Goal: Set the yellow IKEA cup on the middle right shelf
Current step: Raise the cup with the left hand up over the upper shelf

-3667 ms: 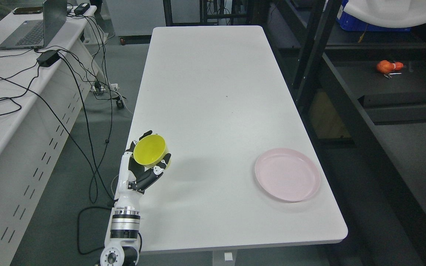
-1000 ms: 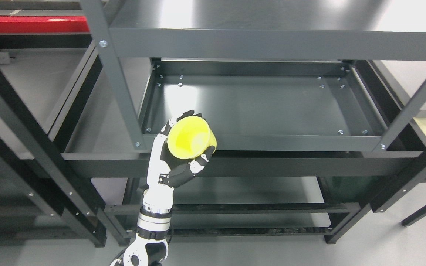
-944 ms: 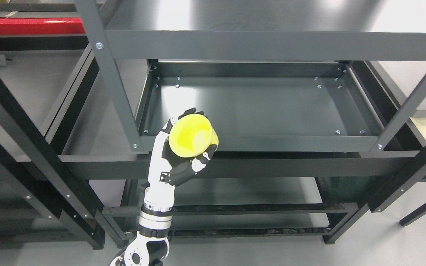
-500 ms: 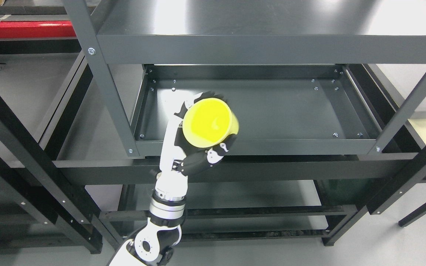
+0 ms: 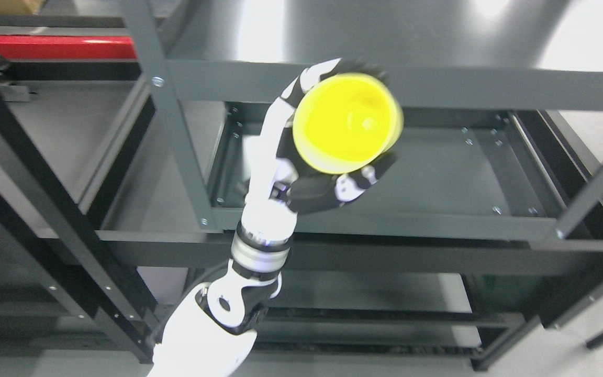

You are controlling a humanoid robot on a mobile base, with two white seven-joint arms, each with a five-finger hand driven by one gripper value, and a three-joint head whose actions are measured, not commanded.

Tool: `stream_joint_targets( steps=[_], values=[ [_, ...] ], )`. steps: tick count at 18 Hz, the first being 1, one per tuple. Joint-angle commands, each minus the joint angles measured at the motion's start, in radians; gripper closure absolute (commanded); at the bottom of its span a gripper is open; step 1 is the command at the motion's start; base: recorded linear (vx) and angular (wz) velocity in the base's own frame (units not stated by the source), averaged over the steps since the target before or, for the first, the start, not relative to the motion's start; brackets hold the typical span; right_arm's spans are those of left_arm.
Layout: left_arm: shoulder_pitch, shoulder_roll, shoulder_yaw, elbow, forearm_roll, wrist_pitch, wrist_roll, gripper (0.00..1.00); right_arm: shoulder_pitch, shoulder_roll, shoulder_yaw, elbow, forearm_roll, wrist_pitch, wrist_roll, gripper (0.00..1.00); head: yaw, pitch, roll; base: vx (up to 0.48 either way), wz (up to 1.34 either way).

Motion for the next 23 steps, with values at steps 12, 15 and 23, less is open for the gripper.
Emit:
stream_joint_targets(
  steps=[12, 15, 23],
  values=[
    [-0.567, 0.017, -0.062, 0.050, 0.466, 0.606, 0.286, 1.00, 0.014, -0.017, 0.017, 0.000, -0.025, 0.001, -0.004, 0.00, 0.0000, 0.000, 0.000, 0.032, 0.07],
    [-0.569, 0.017, -0.043, 0.069, 0.489, 0.790, 0.362, 1.00, 0.014, -0.017, 0.017, 0.000, -0.025, 0.001, -0.004, 0.01, 0.0000, 0.000, 0.000, 0.000, 0.00],
    [-0.669, 0.017, -0.009, 0.275, 0.818, 1.016, 0.405, 1.00, 0.014, -0.017, 0.017, 0.000, -0.025, 0.001, -0.004, 0.01, 0.0000, 0.000, 0.000, 0.000, 0.00]
  ],
)
